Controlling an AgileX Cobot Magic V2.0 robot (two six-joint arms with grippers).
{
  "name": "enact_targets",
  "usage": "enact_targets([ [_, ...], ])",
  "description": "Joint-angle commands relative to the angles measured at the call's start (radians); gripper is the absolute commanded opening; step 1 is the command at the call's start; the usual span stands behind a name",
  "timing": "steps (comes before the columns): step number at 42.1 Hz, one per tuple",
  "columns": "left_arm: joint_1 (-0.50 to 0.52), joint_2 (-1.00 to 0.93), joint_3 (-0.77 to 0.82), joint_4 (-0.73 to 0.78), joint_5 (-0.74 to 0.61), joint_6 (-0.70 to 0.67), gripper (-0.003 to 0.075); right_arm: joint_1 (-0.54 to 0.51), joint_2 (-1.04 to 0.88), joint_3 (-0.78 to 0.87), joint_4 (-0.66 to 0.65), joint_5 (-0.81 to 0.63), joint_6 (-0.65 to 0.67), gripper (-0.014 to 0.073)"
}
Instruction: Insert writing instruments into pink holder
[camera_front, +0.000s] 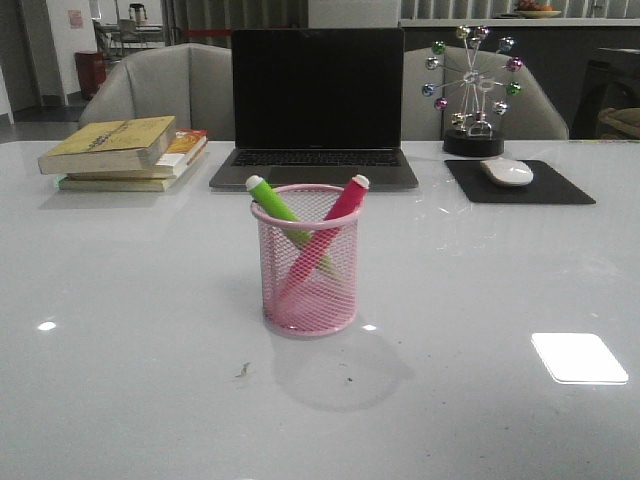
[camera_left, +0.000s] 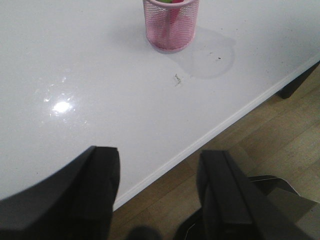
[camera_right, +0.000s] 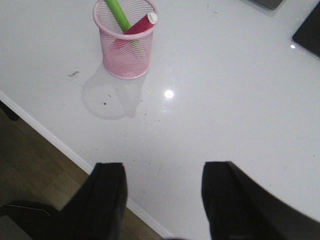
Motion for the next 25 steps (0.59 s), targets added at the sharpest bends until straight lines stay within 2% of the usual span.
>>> enact_targets([
  [1,-0.008,-0.005,-0.027,0.009,-0.089,-0.01,0.0307,0.0,-0.004,-0.027,0.002,-0.062,0.014,0.0432],
  [4,-0.008,-0.005,-0.027,0.009,-0.103,-0.01,0.0224,0.0,-0.004,-0.027,0.002,-0.061,0.015,0.0348],
  [10,-0.008,-0.005,-0.027,0.011,-0.106,-0.01,0.0106,0.0,-0.004,-0.027,0.002,-0.06,0.015,0.0171],
  [16,-0.008,-0.005,-0.027,0.015,-0.106,0.037,0.0093,0.0,-0.004,-0.027,0.002,-0.061,0.015,0.0031],
  [25,-0.008,-0.005,-0.027,0.015,-0.106,0.042,0.0093,0.0,-0.004,-0.027,0.002,-0.055,0.015,0.0029],
])
